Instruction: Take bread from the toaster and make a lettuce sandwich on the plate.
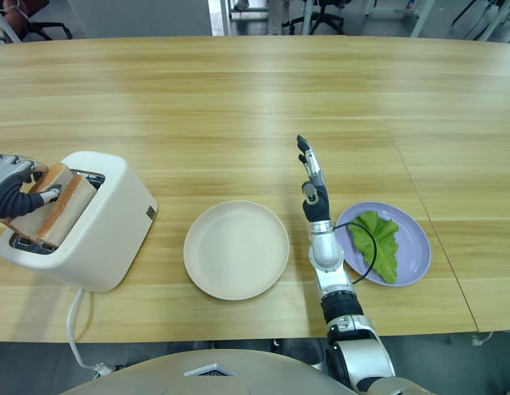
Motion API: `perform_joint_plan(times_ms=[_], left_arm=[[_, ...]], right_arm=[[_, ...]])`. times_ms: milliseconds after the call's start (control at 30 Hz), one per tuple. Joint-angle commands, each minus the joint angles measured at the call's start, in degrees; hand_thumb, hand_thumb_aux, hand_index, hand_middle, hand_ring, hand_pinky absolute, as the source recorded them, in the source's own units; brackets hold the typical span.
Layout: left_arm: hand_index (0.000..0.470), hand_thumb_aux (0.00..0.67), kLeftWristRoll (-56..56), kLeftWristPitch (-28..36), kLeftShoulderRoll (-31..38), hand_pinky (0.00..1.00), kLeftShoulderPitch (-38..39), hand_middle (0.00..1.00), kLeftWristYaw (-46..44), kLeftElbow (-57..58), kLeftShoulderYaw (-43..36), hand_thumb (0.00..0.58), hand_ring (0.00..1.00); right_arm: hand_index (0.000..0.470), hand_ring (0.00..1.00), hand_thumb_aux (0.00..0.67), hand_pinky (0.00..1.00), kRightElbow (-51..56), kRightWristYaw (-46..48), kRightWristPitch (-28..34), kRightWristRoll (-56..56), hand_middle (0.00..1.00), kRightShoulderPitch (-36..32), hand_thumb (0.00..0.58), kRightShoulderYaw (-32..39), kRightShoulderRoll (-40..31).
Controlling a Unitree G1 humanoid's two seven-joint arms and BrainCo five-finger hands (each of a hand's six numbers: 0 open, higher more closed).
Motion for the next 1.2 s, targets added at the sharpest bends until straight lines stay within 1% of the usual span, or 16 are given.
perform_joint_plan(times_ms=[33, 300, 700, 1000, 1200], left_arm=[[0.46, 0.67, -0.7, 0.0, -0.3, 1.0, -0.7, 1.0, -0.3, -1.3, 0.6, 0.58, 1.0], [0.46, 0.67, -1.4, 0.7, -1.6, 1.0, -3.4, 1.0, 2.0, -2.7, 2.9, 0.58, 1.0], [0.46, 0.67, -7.5, 0.2, -5.0, 1.0, -9.7, 1.0, 5.7, -6.2, 8.1, 0.58, 1.0], [0.46, 0.67, -17.9, -0.1, -6.9, 1.0, -14.2, 1.0, 4.9, -6.1, 8.9, 0.58, 1.0], [0.46, 0.67, -31.1, 1.0, -9.6, 1.0, -19.7, 1.0, 1.7, -5.2, 5.5, 0.58, 1.0]], right_arm=[[0.0, 0.0, 0.0, 0.0, 1.1, 0.0, 0.0, -0.4, 0.0, -0.2, 0.0, 0.3, -0.2], [0.0, 0.0, 0.0, 0.0, 1.4, -0.1, -0.1, -0.5, 0.0, -0.4, 0.0, 0.3, -0.2], [0.0, 0.0, 0.0, 0.0, 2.0, -0.4, -0.4, -0.7, 0.0, -0.7, 0.0, 0.5, -0.2], [0.0, 0.0, 0.0, 0.0, 1.9, -0.7, -0.6, -0.9, 0.0, -0.6, 0.0, 0.6, -0.1], [0.0, 0.0, 0.0, 0.0, 1.3, -0.8, -0.5, -0.2, 0.0, -0.6, 0.0, 0.4, -0.1]])
